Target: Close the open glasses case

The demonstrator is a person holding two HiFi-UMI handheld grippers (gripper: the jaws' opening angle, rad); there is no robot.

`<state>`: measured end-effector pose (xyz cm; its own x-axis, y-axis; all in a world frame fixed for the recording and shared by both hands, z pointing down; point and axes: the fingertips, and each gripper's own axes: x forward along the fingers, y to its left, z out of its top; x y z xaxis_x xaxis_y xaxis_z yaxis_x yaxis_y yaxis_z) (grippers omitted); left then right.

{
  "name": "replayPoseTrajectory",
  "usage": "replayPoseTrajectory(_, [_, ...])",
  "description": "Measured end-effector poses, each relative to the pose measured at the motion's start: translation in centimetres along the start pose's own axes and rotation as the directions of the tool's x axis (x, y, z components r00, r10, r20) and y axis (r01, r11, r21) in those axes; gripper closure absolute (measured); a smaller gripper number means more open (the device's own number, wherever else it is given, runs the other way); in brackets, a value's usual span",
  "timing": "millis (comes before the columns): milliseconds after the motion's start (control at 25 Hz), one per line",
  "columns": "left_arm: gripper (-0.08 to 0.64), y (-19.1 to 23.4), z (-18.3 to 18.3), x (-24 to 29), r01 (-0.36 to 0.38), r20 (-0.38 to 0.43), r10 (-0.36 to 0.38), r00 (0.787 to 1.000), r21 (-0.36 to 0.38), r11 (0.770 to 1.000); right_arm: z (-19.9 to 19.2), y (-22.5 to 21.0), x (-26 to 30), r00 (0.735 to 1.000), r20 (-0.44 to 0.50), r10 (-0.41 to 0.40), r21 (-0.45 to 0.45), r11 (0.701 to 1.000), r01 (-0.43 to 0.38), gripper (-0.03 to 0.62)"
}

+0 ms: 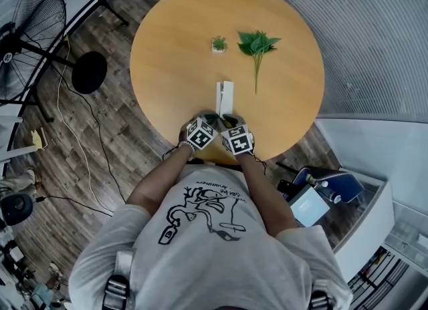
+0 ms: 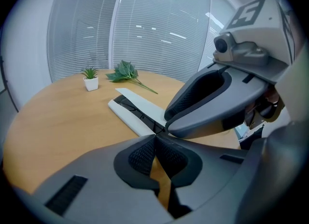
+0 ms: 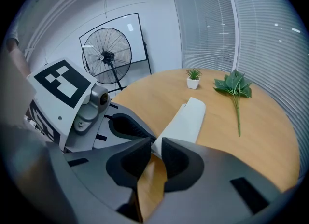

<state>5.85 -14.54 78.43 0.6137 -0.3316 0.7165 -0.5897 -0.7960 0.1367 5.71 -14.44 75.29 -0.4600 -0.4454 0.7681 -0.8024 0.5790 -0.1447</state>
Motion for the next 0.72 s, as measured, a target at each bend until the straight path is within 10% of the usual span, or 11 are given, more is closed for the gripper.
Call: replayPoseTrajectory(720, [0.54,-0.05,-0.7,-0.34,-0.022,-0.024,0.023,0.999,0.038,0.999,-0.76,0.33,0.64,0.999,-0.029,0.016,0.007,1.0,-0.016,0.525])
